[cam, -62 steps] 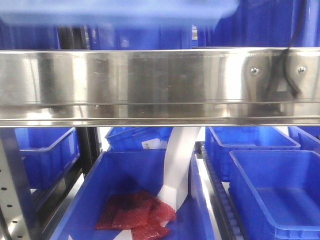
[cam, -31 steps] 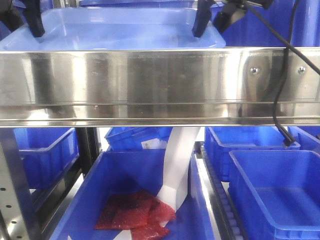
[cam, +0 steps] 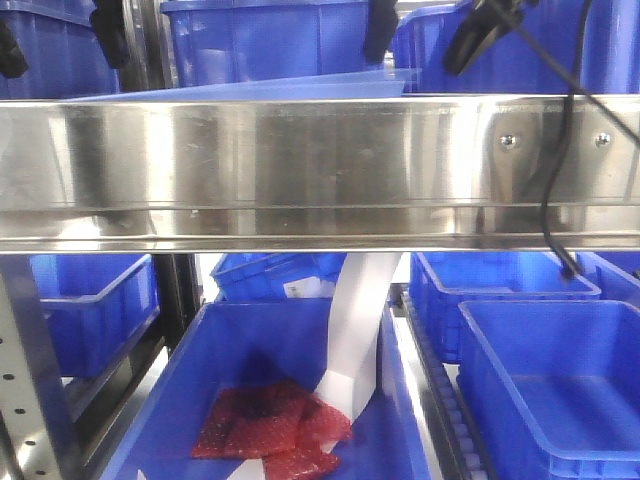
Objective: Grab blue tray and place on right shelf
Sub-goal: 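Lower the tray onto the upper shelf rollers and open both grippers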
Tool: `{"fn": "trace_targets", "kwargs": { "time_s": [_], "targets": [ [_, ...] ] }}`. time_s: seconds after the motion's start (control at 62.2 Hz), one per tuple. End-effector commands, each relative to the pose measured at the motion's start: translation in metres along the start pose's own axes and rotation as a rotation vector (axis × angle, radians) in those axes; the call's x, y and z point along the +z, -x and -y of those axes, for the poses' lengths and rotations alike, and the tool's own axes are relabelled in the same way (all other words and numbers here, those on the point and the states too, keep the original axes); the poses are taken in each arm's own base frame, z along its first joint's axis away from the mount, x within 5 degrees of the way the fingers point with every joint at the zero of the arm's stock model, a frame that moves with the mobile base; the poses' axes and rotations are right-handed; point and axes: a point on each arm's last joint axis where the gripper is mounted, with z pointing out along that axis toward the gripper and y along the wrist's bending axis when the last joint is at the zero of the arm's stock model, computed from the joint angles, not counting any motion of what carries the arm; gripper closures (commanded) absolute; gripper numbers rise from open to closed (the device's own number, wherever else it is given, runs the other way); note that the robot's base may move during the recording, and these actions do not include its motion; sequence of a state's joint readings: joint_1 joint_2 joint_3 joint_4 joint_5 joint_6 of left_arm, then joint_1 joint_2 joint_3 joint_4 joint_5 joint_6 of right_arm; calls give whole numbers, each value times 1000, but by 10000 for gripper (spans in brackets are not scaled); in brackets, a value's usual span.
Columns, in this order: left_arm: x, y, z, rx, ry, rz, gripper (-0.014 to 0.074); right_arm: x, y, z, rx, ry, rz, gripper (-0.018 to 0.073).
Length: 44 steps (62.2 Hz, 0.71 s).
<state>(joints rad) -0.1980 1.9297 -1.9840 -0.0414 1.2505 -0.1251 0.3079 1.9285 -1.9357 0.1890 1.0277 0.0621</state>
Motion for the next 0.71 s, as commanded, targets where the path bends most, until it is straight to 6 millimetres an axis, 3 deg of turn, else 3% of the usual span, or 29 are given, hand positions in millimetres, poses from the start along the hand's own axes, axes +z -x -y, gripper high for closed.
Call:
{"fn": "trace_targets", "kwargs": {
  "time_s": [0.0, 0.08, 0.225, 0.386, 0.45, 0.692],
  "targets": [
    [-60, -1, 3, 12, -24, 133, 66, -66, 13, -12, -36, 21, 176, -43],
    [-79, -5, 3, 27, -28, 173, 135, -85, 10, -15, -43, 25, 207, 36],
    [-117, -15, 9, 80, -52, 252, 335, -119, -2, -16, -74, 7, 263, 295],
    [-155, -31, 11, 124, -60, 327, 577, -145, -29, -12, -93, -29, 324, 501],
    [-165, -40, 10, 142, -59, 343, 651, -154, -42, -10, -100, -39, 355, 501],
    [-171, -82, 3, 179, -51, 409, 645, -171, -107, 2, -129, -78, 458, 501]
  ]
}}
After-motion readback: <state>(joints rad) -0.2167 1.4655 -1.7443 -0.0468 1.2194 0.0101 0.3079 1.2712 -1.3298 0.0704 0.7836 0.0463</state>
